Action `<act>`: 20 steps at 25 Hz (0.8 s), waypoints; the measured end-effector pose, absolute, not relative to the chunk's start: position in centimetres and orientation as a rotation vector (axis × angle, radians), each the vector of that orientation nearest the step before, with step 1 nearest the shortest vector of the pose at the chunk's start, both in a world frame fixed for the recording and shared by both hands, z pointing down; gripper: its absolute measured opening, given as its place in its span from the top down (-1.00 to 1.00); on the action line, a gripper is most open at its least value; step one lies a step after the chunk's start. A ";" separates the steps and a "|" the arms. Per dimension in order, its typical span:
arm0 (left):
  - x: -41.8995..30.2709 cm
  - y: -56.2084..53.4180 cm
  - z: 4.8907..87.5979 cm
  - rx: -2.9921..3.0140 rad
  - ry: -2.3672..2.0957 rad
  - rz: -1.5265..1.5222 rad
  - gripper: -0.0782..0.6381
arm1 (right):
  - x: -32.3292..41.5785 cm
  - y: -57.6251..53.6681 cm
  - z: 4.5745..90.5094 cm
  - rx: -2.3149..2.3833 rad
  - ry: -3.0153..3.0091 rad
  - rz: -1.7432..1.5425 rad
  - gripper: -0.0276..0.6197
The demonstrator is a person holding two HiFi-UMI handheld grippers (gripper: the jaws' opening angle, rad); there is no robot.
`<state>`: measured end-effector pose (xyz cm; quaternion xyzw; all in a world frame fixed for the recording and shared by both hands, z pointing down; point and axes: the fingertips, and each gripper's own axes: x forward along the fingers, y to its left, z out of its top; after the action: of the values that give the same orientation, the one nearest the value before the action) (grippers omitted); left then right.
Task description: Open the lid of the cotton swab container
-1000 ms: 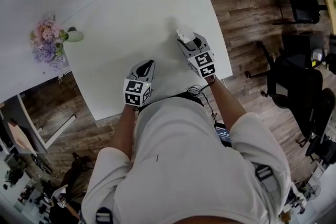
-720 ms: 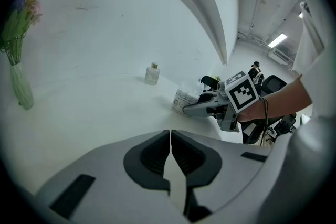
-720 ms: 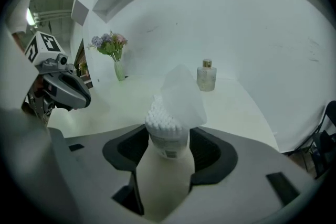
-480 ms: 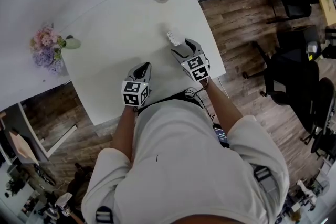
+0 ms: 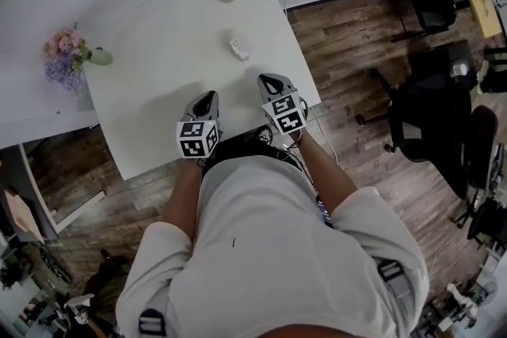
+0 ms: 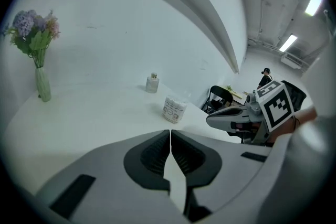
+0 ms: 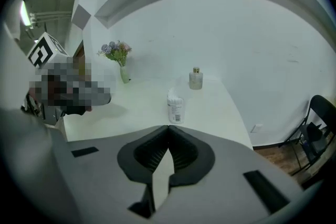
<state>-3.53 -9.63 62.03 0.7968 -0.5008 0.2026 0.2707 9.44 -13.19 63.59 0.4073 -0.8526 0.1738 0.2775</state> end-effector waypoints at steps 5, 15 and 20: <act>-1.7 -7.3 60.5 2.157 -1.380 0.556 0.71 | 10.0 -11.0 61.6 1.147 -2.335 0.489 0.92; -1.3 -5.5 55.4 2.217 -1.458 0.510 0.71 | 8.6 -8.1 56.3 1.207 -2.461 0.477 0.92; -2.8 -4.5 52.2 2.241 -1.523 0.480 0.71 | 7.8 -6.7 52.6 1.236 -2.491 0.429 0.92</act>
<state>-2.83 -4.52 52.21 0.7990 -0.5429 0.1711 0.1937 7.85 -6.71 52.57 0.4333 -0.8735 0.1503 0.1634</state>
